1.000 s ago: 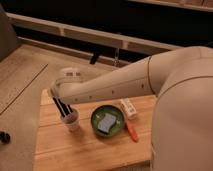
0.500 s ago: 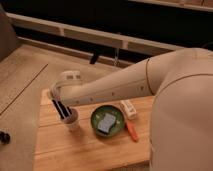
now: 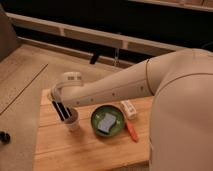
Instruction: Place the eraser in the ceramic cup
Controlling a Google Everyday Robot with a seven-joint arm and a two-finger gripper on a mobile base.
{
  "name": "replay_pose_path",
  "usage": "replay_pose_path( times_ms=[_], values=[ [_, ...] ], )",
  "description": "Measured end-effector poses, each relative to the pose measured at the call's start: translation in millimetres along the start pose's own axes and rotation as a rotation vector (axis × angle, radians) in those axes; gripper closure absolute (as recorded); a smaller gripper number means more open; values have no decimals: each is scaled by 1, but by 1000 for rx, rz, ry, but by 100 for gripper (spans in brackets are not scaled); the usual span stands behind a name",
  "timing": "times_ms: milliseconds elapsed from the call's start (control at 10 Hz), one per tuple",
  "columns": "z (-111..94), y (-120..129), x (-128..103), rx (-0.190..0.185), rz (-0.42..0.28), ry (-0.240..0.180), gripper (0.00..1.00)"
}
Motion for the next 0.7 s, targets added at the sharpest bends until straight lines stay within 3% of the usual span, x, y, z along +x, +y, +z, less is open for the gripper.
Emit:
replay_pose_path(
  times_ms=[300, 700],
  values=[
    [-5, -7, 0, 20, -14, 5, 21],
    [-10, -13, -5, 36, -25, 1, 20]
  ],
)
